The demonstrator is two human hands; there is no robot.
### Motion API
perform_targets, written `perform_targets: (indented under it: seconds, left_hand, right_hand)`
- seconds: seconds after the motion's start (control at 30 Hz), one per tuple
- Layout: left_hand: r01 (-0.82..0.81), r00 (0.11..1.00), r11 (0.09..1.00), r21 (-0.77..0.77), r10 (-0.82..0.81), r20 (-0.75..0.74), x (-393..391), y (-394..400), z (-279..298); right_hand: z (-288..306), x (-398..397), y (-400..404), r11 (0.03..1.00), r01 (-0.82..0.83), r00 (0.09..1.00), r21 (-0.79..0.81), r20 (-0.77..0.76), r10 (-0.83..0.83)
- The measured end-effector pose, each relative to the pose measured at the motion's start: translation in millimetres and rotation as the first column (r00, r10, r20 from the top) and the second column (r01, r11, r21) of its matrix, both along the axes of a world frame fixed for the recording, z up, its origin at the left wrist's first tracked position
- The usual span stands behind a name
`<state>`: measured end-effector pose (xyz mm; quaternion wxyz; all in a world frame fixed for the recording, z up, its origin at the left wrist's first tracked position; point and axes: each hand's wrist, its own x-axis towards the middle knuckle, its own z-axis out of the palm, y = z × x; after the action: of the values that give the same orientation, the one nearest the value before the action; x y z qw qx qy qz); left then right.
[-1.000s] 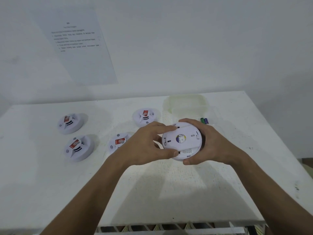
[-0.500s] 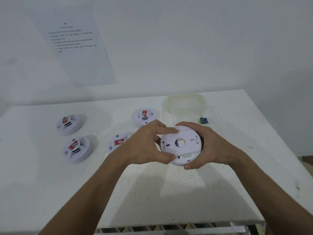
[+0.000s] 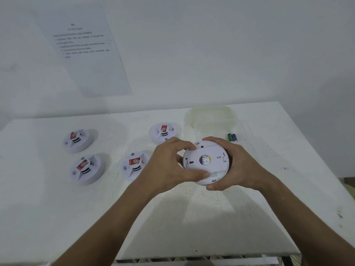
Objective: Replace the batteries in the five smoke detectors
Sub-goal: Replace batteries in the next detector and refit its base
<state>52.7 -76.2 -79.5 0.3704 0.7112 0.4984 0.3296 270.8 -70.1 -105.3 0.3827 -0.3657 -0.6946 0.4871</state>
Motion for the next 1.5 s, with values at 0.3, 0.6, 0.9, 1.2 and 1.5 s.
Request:
perform_targets:
  seconds: [0.3, 0.6, 0.9, 1.2, 1.5]
  left_hand:
    - [0.225, 0.97, 0.974, 0.032, -0.221, -0.105, -5.8, 7.7, 5.3]
    - [0.283, 0.954, 0.958, 0.049, -0.275, -0.119, -12.5, 9.1, 1.4]
    - [0.161, 0.96, 0.971, -0.175, -0.113, 0.256, -22.2, 6.2, 2.6]
    - [0.098, 0.99, 0.989, -0.113, -0.086, 0.112, -37.1, -8.5, -10.4]
    - [0.119, 0.992, 0.992, -0.036, -0.118, 0.036, -38.7, -13.5, -10.6]
  right_hand:
    - [0.6, 2.3, 2.5, 0.999, -0.041, 0.998, -0.034, 0.038, 0.042]
    - [2.7, 4.6, 5.8, 0.994, -0.101, 0.991, -0.049, 0.085, 0.105]
    - [5.4, -3.4, 9.0, 0.983, -0.051, 0.895, 0.177, 0.445, -0.034]
    - [7.0, -6.5, 8.5, 0.997, -0.075, 0.989, -0.013, 0.128, 0.076]
    - [-6.7, -25.1, 0.3, 0.999, -0.017, 0.999, -0.047, -0.043, 0.015]
